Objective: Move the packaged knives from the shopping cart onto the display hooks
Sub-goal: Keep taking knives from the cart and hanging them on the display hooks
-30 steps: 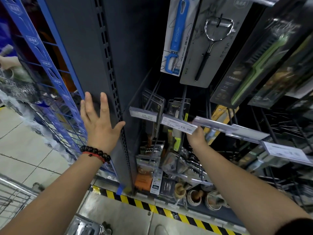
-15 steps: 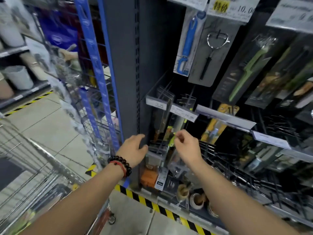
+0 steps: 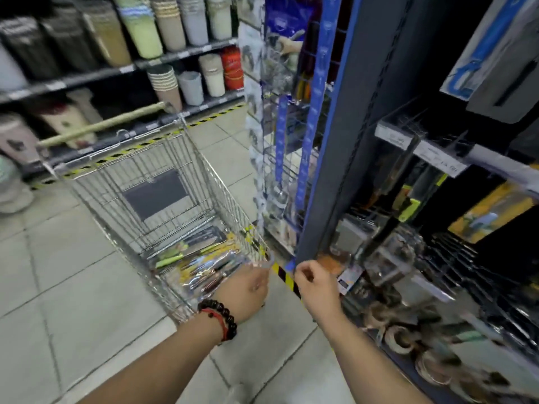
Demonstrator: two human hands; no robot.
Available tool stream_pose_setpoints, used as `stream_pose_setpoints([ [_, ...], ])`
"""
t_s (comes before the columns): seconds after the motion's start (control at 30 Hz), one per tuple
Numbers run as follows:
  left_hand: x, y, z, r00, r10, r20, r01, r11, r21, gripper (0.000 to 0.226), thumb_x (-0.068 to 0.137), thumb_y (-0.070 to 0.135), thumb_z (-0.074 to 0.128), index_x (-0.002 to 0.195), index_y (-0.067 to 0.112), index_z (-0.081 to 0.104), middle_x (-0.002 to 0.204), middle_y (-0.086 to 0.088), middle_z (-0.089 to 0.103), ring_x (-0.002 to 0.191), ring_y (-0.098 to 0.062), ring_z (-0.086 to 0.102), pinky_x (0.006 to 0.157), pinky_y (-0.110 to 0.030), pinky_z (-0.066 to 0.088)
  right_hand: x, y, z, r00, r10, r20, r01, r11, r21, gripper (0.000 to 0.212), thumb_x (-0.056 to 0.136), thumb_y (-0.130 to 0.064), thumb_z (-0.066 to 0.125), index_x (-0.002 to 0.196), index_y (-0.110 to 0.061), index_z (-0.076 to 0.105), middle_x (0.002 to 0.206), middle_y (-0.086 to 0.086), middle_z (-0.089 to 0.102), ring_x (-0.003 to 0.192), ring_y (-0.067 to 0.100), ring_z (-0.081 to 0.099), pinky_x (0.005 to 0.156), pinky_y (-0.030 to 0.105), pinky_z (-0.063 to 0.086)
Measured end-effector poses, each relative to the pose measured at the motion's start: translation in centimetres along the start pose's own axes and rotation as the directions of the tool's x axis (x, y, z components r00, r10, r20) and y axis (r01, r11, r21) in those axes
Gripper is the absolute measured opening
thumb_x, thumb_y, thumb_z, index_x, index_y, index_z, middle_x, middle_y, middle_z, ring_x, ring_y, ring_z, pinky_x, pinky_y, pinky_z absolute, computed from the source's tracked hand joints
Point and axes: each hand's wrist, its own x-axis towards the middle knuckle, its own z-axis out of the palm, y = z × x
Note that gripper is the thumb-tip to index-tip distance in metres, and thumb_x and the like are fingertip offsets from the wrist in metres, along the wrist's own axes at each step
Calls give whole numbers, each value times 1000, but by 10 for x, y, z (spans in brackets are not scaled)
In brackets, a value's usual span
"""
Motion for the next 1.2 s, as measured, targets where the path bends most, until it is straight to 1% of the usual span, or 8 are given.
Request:
stream_pose_setpoints([
  [0.17, -47, -67, -27, 990, -140, -1, 140, 989, -37, 37, 91, 49, 42, 110, 26, 63, 113, 5, 62, 104, -17, 59, 88, -35, 49, -32, -17, 83, 985, -3, 171, 11, 999, -42, 16, 88, -18, 58, 74, -26, 60, 73, 1, 64, 67, 16, 58, 65, 34, 46],
  [0.3, -74, -141, -56, 968, -251, 21, 252, 963, -97, 28, 92, 29, 43, 110, 21, 62, 117, -1, 63, 106, -21, 60, 90, -38, 50, -51, -48, 164, 970, -11, 242, 25, 998, -55, 26, 87, -13, 60, 68, -32, 58, 68, -2, 64, 65, 12, 58, 63, 26, 45],
  [0.43, -96, -221, -94, 966, -259, -14, 254, 955, -150, 30, 96, 31, 44, 121, 25, 60, 128, 4, 58, 115, -16, 55, 96, -28, 45, -69, -77, 263, 958, 50, 283, -34, 998, -62, 11, 81, -25, 58, 70, -27, 61, 66, 0, 66, 68, 23, 65, 67, 41, 55],
  [0.53, -101, -280, -130, 975, -223, -20, 218, 967, -135, 32, 95, 34, 45, 124, 28, 57, 132, 5, 56, 119, -14, 52, 100, -27, 41, -77, -111, 321, 968, 53, 245, -48, 998, -28, 17, 85, -12, 60, 75, -25, 65, 72, -4, 66, 73, 19, 62, 69, 26, 50],
  [0.63, -96, -321, -169, 980, -197, -20, 193, 972, -131, 33, 95, 35, 46, 126, 28, 56, 130, 5, 57, 116, -15, 54, 98, -29, 44, -72, -141, 353, 974, 81, 212, -83, 997, -3, 12, 88, -9, 59, 82, -18, 65, 73, -10, 63, 68, 4, 57, 58, 7, 40],
  [0.83, -44, -362, -230, 997, -79, 12, 79, 996, -40, 33, 97, 34, 45, 127, 26, 55, 131, 4, 56, 113, -15, 55, 96, -28, 44, -33, -177, 400, 978, 172, 120, -183, 979, 91, 12, 91, -17, 56, 86, -21, 65, 81, 2, 69, 75, 22, 64, 70, 38, 53],
  [1.0, 25, -388, -266, 993, 34, 111, -43, 996, 80, 34, 96, 30, 46, 128, 24, 55, 131, 2, 56, 116, -16, 53, 98, -33, 45, 25, -185, 445, 964, 265, 24, -264, 939, 220, 12, 91, -10, 56, 84, -16, 64, 78, 2, 65, 72, 19, 57, 66, 33, 49],
  [1.2, 121, -419, -308, 971, 25, 238, -70, 980, 185, 30, 94, 29, 45, 122, 24, 57, 125, 2, 57, 116, -21, 55, 94, -35, 47, 97, -207, 504, 913, 406, -45, -376, 878, 298, 9, 89, -15, 59, 83, -16, 65, 75, -2, 63, 71, 19, 57, 64, 30, 46],
])
